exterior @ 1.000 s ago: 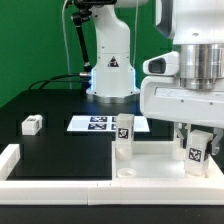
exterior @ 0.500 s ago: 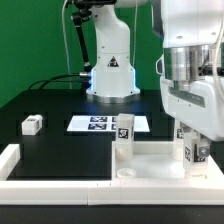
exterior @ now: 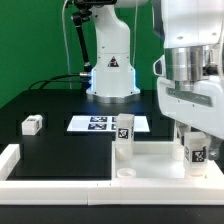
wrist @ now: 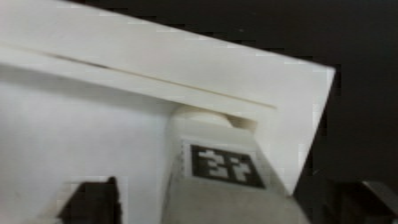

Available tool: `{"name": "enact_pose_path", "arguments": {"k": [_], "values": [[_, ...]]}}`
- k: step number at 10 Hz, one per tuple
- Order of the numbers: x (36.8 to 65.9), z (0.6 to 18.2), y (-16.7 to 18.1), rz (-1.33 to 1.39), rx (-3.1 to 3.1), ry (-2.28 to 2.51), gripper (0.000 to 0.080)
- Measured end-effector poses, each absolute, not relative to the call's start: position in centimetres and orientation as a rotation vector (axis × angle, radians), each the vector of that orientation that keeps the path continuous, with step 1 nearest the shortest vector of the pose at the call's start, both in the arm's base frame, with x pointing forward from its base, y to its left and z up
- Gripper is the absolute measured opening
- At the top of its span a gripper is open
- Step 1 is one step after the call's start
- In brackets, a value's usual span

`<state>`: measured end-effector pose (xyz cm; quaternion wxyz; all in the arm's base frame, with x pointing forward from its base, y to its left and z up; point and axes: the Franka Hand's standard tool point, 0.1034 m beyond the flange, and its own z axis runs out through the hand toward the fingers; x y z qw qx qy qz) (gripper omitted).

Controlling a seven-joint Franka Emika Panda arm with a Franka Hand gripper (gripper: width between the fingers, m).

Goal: Assemble square table

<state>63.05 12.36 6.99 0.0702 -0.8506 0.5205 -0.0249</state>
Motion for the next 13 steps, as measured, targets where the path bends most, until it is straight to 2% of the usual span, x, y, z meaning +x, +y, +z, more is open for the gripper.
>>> {"name": "enact_pose_path", "arguments": {"k": [4, 9, 11, 12, 13], "values": [[63.27, 7.07, 12.09, -0.15, -2.779, 1.142, 0.0649], [63.81, 7.54, 12.03, -0.23, -3.096, 0.169, 0.0649], [63.82, 7.52, 11.98, -0.228, -3.089, 0.222, 0.0649], [63.82, 7.52, 11.95, -0.228, -3.089, 0.221, 0.054], [63.81, 7.51, 11.98, -0.226, -3.079, 0.289, 0.054]]}}
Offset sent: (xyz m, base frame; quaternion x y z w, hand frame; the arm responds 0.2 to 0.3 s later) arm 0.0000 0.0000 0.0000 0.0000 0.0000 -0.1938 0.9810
